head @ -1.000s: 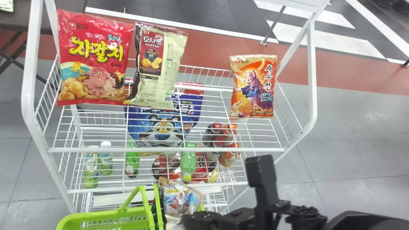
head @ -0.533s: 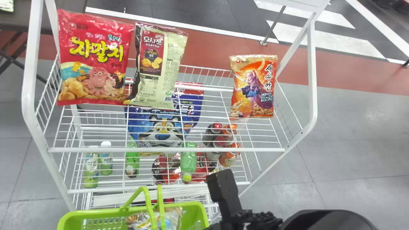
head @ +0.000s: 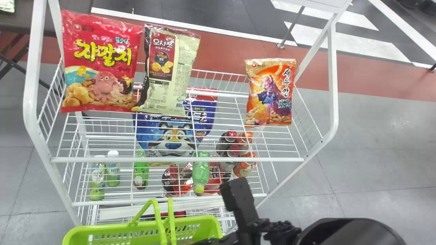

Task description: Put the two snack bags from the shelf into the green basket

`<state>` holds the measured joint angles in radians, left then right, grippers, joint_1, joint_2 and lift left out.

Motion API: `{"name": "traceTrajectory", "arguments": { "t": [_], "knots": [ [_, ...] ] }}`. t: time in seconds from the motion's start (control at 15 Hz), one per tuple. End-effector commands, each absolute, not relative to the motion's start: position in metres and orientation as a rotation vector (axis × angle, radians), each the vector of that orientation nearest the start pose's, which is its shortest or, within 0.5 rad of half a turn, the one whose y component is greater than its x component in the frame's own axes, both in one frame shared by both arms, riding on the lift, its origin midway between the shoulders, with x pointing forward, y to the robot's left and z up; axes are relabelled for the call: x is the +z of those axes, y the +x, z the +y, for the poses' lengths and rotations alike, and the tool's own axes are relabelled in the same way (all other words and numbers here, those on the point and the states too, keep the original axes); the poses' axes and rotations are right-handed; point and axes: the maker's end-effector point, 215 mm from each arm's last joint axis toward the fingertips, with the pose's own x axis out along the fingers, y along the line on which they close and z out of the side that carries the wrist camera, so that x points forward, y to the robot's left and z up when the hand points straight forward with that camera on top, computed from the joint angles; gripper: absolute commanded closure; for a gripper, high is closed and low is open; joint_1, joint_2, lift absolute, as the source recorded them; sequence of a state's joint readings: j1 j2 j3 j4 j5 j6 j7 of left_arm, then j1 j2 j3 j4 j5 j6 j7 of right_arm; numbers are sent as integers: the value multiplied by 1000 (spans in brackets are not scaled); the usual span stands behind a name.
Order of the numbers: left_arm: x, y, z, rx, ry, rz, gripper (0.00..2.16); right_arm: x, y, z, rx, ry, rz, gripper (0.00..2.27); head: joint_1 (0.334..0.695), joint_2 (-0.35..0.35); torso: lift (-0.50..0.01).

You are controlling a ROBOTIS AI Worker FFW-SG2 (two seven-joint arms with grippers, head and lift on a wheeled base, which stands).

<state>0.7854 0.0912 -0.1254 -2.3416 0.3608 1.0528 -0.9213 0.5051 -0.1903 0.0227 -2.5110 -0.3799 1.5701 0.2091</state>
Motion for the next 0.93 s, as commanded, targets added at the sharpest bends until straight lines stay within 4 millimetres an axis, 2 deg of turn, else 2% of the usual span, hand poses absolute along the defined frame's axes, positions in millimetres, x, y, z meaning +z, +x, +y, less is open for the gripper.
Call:
{"name": "traceTrajectory", "arguments": {
  "t": [0.0,0.13,0.27,0.33,0.4,0.53,0.67,0.73,0.87],
  "knots": [
    [-399,136,-34,-1157,-770,899,2121,-447,244,-134,514,104,1096,53,695,-350,-7],
    [-397,136,-35,-1162,-771,898,2121,-441,251,-154,486,126,1079,73,695,-350,-7],
    [-398,134,-37,-1165,-778,898,2125,-456,252,-173,445,163,1112,73,695,-350,-7],
    [-398,133,-38,-1170,-780,900,2125,-454,279,-184,420,170,1031,73,695,-350,-7],
    [-398,132,-39,-1172,-779,902,2125,-438,326,-193,390,159,880,76,695,-350,-7],
    [-400,130,-41,-1173,-784,907,2125,-400,398,-217,333,112,629,76,695,-350,-7],
    [-402,128,-42,-1174,-784,914,2125,-362,440,-230,311,98,457,76,695,-350,-7],
    [-402,128,-42,-1174,-782,915,2125,-337,459,-236,297,75,350,76,695,-350,-7],
    [-403,127,-41,-1173,-781,918,2125,-317,482,-244,276,39,268,76,695,-350,-7]
  ]
}}
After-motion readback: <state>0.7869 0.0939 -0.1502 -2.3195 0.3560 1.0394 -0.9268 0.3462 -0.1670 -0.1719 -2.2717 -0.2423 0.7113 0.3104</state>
